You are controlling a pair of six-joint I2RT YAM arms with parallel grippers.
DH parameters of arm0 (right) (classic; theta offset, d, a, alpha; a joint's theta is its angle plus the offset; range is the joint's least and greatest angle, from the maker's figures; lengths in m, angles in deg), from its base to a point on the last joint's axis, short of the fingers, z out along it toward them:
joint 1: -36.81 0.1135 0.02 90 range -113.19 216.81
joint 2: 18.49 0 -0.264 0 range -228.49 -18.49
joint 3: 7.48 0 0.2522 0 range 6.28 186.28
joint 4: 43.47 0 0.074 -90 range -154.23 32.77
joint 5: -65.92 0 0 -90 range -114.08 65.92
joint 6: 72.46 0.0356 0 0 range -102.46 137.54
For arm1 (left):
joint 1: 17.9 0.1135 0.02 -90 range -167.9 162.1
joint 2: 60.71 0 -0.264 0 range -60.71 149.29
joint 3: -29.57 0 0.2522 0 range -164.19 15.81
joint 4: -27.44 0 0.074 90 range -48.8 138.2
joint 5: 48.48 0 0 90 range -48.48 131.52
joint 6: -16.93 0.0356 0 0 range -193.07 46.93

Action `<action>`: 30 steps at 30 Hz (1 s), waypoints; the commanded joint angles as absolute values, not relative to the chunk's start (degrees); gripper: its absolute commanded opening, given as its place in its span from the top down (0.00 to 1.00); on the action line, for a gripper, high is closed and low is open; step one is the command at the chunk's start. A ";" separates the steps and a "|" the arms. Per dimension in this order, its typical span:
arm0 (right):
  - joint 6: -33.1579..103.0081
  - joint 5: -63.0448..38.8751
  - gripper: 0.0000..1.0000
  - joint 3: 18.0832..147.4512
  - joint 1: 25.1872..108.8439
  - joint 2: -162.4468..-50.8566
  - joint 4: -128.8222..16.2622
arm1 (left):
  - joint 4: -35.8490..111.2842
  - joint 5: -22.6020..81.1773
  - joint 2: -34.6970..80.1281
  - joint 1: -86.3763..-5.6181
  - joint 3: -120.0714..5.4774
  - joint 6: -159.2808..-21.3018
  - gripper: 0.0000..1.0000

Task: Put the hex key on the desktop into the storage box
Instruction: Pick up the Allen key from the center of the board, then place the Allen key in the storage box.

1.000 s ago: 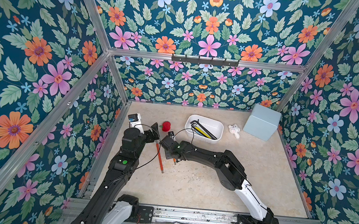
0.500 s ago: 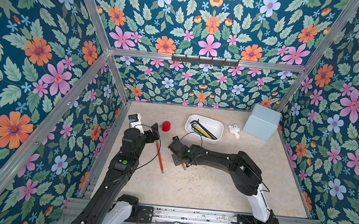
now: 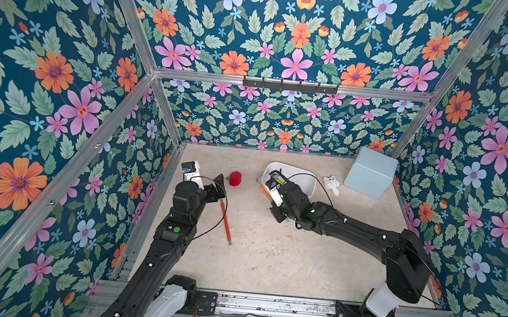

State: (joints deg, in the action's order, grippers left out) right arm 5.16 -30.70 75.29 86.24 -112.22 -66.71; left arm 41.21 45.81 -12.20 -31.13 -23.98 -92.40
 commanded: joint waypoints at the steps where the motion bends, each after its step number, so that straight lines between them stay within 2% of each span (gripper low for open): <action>1: -4.17 -24.29 1.00 75.51 81.93 -109.62 -64.50 | 40.37 45.74 -12.18 -31.17 -23.83 -92.32 0.01; 7: -9.42 -19.26 1.00 78.49 73.46 -110.70 -65.38 | 39.88 45.74 -11.74 -31.17 -23.90 -92.07 0.01; 13: -13.07 -15.69 1.00 84.50 68.23 -118.64 -65.95 | 39.88 45.80 -11.20 -31.17 -24.36 -91.78 0.01; 21: -15.42 -14.59 1.00 92.85 66.19 -129.86 -68.12 | 39.73 46.49 -10.95 -31.16 -24.30 -91.39 0.01; 30: -14.63 -13.80 1.00 96.98 65.63 -137.68 -68.13 | 39.53 46.68 -10.06 -31.08 -24.27 -91.27 0.01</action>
State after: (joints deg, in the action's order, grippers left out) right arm -15.02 -15.05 96.40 65.74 -136.66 -68.52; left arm 40.90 46.07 -10.21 -31.11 -23.92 -92.14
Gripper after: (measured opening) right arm 0.133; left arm 0.994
